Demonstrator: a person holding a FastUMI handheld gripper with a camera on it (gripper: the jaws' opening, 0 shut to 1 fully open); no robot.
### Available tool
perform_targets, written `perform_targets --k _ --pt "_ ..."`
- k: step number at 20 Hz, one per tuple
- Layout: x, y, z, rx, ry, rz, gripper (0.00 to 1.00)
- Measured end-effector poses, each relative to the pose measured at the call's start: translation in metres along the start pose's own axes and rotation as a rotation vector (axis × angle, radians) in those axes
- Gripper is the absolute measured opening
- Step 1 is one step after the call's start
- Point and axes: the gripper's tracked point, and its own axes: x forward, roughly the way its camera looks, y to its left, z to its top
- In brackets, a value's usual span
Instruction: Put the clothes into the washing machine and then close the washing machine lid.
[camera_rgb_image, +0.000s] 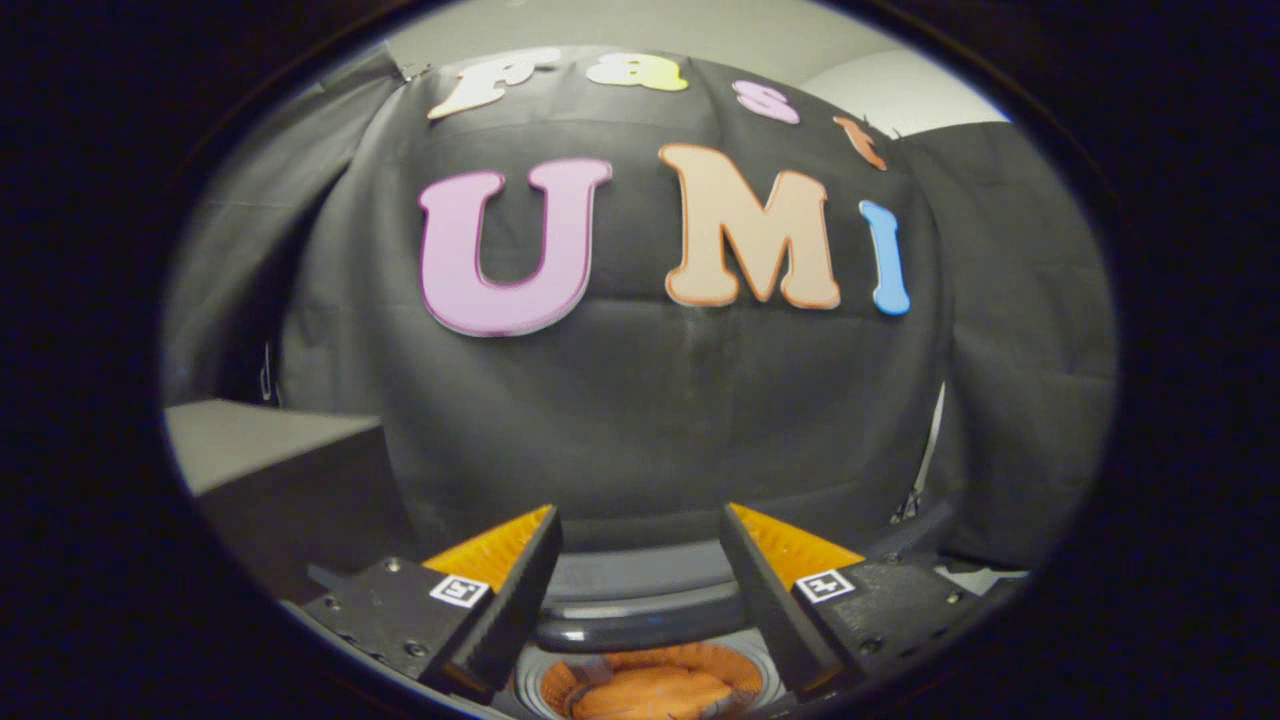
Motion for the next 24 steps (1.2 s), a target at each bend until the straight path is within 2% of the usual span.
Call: perform_targets --k 1,2,6,9,17,24 --pt "-0.004 -0.003 -0.035 0.023 0.087 -0.006 0.99" --pt "-0.009 -0.007 -0.063 0.046 0.112 0.001 0.99" --pt "-0.01 -0.03 -0.098 0.057 0.117 -0.031 0.98" --pt "-0.01 -0.034 -0.099 0.099 0.126 -0.031 0.98" --pt "-0.019 -0.042 -0.102 0.052 0.134 -0.031 0.98" --pt "-0.053 -0.041 -0.091 0.061 0.131 -0.031 0.98"
